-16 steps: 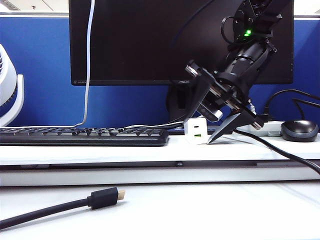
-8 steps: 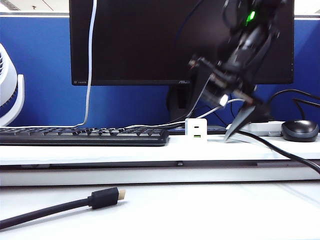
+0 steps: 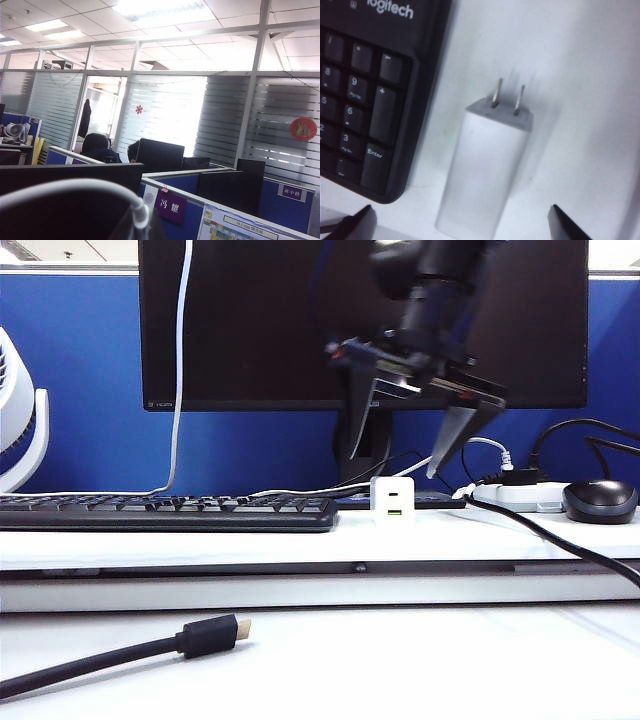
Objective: Pick up the Type-C charging cable and the charging base, insert one end of the Type-C charger into the corresponding slot on the base, and finally place the plugged-in charger back on the table.
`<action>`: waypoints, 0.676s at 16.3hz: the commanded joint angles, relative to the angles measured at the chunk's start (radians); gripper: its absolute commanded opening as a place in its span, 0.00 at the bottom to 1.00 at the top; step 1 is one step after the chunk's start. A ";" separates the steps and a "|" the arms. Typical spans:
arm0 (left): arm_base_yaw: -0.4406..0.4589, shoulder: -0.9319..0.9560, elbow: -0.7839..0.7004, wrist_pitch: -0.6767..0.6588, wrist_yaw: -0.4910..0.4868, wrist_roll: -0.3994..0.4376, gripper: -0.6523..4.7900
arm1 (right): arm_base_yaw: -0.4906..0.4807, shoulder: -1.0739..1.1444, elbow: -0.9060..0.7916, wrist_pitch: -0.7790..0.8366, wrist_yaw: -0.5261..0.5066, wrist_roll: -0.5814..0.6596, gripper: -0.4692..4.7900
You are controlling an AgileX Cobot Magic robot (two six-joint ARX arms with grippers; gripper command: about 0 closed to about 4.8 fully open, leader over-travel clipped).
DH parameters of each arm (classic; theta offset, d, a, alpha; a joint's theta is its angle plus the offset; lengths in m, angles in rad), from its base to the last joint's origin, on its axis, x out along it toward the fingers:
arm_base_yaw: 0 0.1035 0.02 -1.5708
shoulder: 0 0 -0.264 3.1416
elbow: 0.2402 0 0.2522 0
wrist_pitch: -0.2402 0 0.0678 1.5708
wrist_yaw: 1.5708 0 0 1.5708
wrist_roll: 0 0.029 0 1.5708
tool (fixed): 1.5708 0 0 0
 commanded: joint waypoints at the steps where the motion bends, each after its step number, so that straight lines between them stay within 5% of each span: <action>1: 0.000 -0.005 0.003 0.006 0.003 0.001 0.11 | 0.026 -0.004 0.004 0.016 0.084 0.067 0.84; 11: -0.001 -0.005 0.003 0.006 0.003 -0.022 0.11 | 0.026 0.059 0.003 0.008 0.114 0.080 0.84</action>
